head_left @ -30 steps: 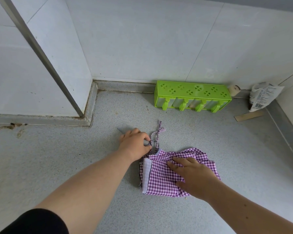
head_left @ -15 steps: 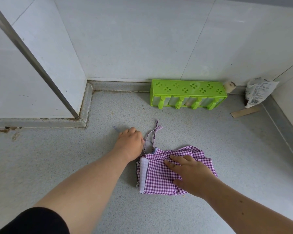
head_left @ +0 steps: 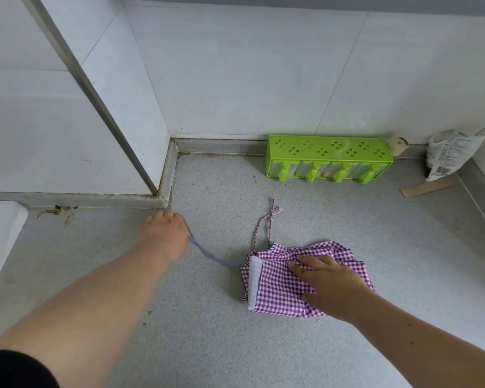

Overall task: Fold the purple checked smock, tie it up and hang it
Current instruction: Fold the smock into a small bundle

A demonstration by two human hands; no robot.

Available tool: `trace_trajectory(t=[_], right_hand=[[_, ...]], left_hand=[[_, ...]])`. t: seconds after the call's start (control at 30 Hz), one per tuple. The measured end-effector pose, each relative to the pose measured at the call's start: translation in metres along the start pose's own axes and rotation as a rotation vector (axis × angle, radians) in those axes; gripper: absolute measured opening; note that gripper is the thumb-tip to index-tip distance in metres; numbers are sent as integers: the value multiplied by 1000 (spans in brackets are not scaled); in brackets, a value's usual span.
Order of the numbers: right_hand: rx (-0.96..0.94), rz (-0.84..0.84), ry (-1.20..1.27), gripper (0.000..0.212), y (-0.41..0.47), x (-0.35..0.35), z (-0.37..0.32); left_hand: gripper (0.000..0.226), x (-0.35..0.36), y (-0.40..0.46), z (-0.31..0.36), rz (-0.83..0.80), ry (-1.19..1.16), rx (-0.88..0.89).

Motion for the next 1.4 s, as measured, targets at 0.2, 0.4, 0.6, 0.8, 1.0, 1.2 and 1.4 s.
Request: trace_trajectory(t=[0.2,0.4,0.6,0.8,1.0,1.2,1.4], right_hand=[[5,6,-8,75,0,0,-2],[2,16,-29,76,0,4,-3],[-24,53,-26,70,-3,-3,-4],[65,136,83,65,6,-5,16],[92,230,68,53,11,-8,21],[89,439,11,29,15,-1,24],[74,488,1,19,20,-2,21]], left_hand=[[56,13,-8,-33,-150,-57,-178],[41,-46,-39,66,217,-272,308],[58,-60,-115,207,166,-212,900],[73,-25,-100,209,61,-219,626],[70,-22,-94,220,109,-322,488],[30,-24,-87,222,203,-406,405],[25,-30,-85,222,252,-395,441]])
Point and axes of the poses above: each hand's wrist, its own y-axis towards the middle knuckle, its own x-axis out of the palm, z = x × y, the point moved 8 cm from there along y, towards the middle knuckle, and after that the axes turned 9 degrees about z, right-handed, at the moved point
